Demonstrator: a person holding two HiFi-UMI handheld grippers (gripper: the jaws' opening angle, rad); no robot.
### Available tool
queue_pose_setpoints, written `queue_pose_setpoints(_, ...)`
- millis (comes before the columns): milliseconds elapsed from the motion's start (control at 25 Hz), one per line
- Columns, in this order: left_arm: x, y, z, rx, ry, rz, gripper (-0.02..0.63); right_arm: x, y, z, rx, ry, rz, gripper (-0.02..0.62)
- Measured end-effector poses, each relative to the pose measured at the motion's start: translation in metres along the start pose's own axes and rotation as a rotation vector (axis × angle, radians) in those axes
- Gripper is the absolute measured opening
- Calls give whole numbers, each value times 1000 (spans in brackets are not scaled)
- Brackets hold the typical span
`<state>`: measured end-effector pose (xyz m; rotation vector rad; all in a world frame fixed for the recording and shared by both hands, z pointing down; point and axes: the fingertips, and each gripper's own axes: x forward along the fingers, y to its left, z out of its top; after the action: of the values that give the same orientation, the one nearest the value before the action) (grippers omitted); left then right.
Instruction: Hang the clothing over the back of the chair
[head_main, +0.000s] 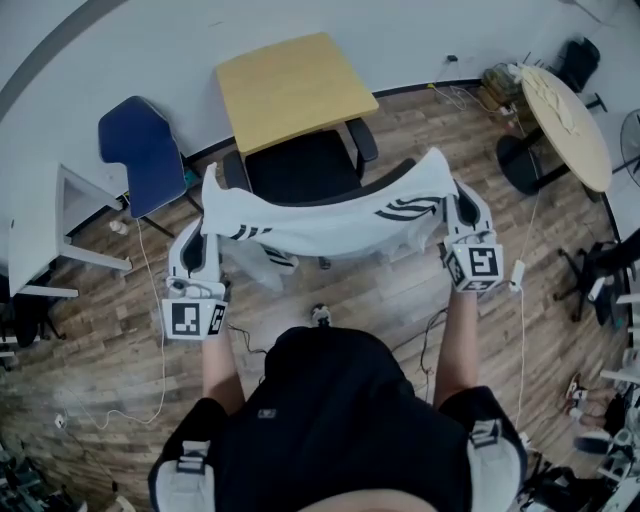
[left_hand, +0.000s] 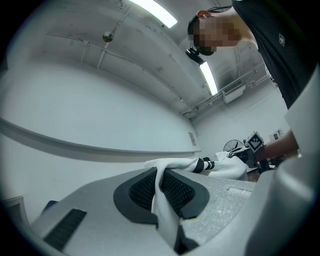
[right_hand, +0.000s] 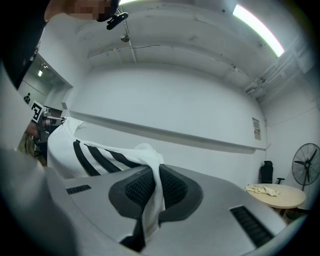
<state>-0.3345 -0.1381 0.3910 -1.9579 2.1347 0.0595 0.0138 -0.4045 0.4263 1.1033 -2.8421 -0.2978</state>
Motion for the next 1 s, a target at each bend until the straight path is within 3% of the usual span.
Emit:
queue_pose_setpoints(600,48,16,-16,-16,30,-49,23,48,-4,-15,13,38,-4,6)
queue_pose_setpoints(1000,44,6,-27,35,85,-14,25,73,-17,-32,37,51,42,6)
